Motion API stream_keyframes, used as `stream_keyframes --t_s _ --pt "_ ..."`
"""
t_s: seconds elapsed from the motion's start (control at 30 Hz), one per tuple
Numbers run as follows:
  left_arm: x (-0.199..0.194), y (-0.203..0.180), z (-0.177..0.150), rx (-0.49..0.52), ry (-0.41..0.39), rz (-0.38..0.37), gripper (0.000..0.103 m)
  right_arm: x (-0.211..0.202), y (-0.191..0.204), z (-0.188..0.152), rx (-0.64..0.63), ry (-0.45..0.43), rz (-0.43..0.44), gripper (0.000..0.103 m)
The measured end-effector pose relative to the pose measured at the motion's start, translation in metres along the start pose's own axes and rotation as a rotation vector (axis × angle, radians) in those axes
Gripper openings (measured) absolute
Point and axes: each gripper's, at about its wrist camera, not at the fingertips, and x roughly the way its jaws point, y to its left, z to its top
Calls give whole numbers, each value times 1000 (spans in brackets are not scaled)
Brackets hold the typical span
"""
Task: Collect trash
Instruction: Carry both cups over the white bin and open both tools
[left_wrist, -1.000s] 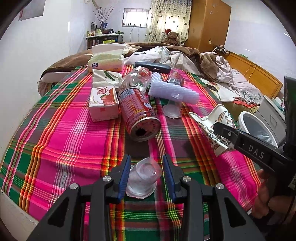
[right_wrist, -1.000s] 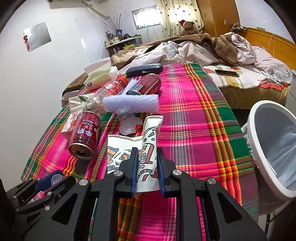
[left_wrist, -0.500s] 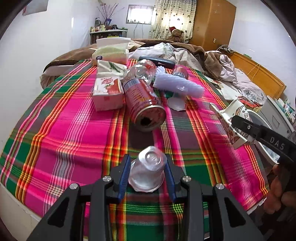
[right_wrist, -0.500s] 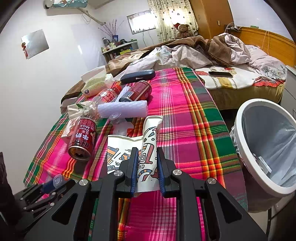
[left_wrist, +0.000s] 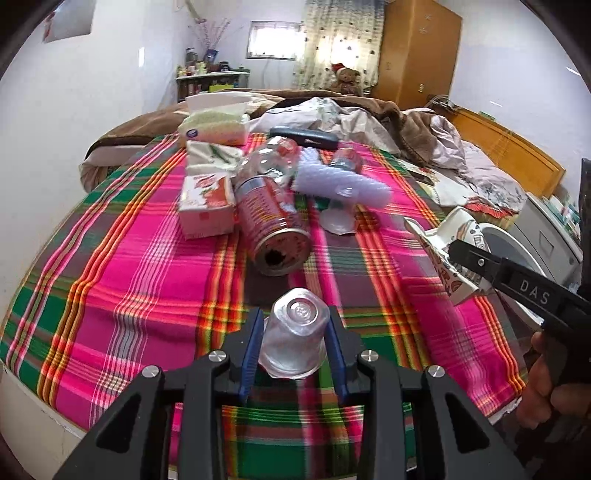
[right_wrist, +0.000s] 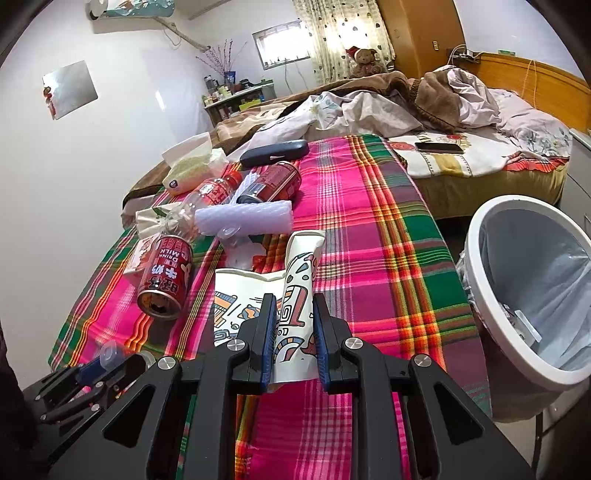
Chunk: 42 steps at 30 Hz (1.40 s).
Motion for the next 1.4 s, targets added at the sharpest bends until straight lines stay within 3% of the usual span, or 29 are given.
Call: stream_keyframes --t_s 0.37,0.8,1.2,1.4 --pt "-8 -47 28 90 -51 -56 34 -23 -27 8 32 -47 -36 20" --pt "2 -131 59 221 -72 -174 34 -54 -90 22 108 -111 -133 20" --pt "23 -212 74 322 -39 -314 34 -69 -155 28 192 -121 -266 20" --pt "37 -247 75 362 -3 -378 34 -66 -183 26 224 -86 -323 20"
